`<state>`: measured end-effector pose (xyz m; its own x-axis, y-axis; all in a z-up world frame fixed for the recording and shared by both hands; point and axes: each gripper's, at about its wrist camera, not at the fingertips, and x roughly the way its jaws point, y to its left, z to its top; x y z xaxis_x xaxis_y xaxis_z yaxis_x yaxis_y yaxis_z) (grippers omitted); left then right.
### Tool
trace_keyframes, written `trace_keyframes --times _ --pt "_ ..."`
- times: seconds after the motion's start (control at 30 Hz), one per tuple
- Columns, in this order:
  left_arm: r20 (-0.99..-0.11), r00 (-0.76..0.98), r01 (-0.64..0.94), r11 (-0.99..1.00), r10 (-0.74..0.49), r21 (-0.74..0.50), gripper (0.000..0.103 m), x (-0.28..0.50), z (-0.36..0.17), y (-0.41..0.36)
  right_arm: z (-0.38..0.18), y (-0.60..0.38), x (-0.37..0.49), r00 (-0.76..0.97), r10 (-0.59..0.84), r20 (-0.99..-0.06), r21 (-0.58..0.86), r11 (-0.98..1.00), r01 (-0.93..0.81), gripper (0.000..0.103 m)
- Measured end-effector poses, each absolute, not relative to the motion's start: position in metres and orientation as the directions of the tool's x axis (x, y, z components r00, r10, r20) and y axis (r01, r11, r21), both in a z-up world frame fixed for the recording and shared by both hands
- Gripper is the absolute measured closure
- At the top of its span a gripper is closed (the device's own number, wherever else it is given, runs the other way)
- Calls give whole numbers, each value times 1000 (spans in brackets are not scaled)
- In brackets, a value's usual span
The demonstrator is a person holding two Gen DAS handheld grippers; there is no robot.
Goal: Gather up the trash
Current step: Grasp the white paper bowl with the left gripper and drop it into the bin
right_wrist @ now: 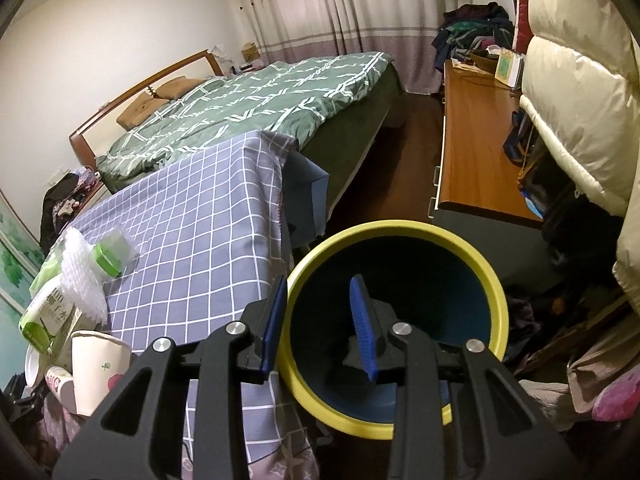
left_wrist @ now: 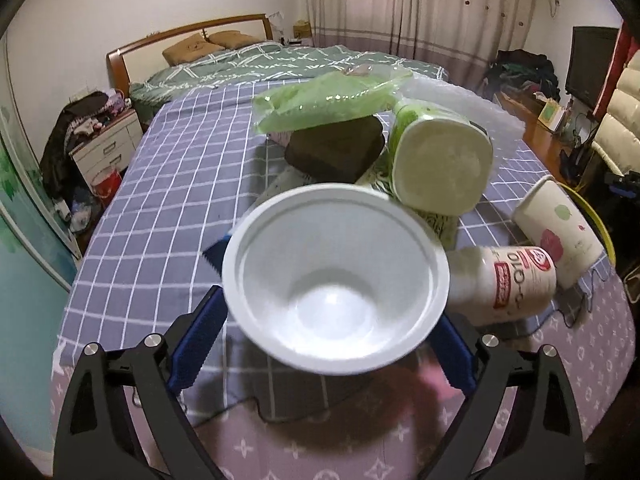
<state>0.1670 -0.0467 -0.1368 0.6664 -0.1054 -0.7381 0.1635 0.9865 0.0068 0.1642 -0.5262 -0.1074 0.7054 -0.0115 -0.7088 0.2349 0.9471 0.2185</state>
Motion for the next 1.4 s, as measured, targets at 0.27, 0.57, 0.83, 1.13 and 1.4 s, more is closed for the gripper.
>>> trace_keyframes --times 0.27,0.57,0.83,1.13,1.4 --pt "-723 679 202 979 -125 20 17 180 -132 -53 -112 -528 164 701 3 -713 231 945 232 72" --pt "-713 685 186 982 -151 -29 21 162 -120 -36 -108 -525 157 720 26 -694 255 943 212 72" --pt "-666 713 261 965 -219 -37 21 115 -73 -50 -106 -522 137 738 40 -673 274 941 198 72" --pt "-639 638 495 865 -430 -87 21 118 -39 -149 -98 -538 86 770 -46 -636 250 932 262 72" --pt "-654 499 684 722 -569 -106 20 146 -36 -290 -98 -574 43 775 -169 -609 220 903 369 71"
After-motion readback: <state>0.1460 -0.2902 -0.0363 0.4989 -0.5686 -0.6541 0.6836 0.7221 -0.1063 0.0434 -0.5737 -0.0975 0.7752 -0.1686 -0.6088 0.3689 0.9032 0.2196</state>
